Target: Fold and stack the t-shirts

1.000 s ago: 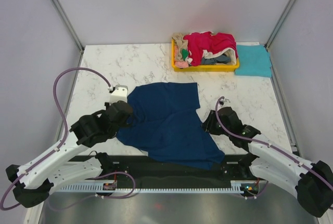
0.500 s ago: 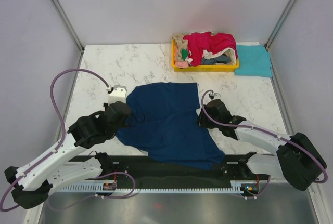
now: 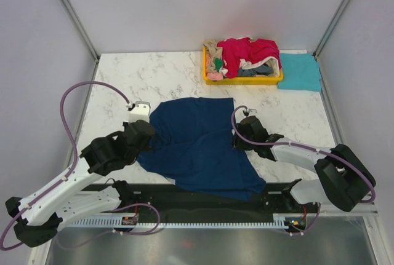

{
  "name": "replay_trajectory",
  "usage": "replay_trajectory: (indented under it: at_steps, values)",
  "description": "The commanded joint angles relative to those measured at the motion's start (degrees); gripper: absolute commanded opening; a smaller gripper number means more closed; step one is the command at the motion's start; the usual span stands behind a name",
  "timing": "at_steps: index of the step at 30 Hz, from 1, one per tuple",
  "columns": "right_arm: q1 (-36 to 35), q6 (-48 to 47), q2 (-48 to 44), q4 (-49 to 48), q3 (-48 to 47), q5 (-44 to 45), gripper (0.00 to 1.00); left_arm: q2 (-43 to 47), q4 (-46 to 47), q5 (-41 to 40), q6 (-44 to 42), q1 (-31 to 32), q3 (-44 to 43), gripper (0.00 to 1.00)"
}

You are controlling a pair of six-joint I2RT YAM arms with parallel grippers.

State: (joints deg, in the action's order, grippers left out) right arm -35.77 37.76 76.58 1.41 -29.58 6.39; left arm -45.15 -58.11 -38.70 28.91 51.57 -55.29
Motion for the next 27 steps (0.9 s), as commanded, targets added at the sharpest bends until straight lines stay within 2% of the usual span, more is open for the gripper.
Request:
replay_trajectory:
  at_steps: [1, 11, 27]
  values:
    - [-0.1, -1.6, 1.6, -3.1, -2.4, 1.4, 0.43, 0.4, 2.6, 0.0, 1.2, 0.0, 0.3, 0.07]
    - [-0.1, -1.4, 2.8, -5.5, -1.0, -0.4, 0.4, -0.2, 2.6, 0.0, 1.2, 0.0, 0.3, 0.07]
    - [-1.0, -1.6, -6.4, 3.1, -0.2, 2.7, 0.39, -0.6, 2.7, 0.0, 1.3, 0.0, 0.3, 0.06]
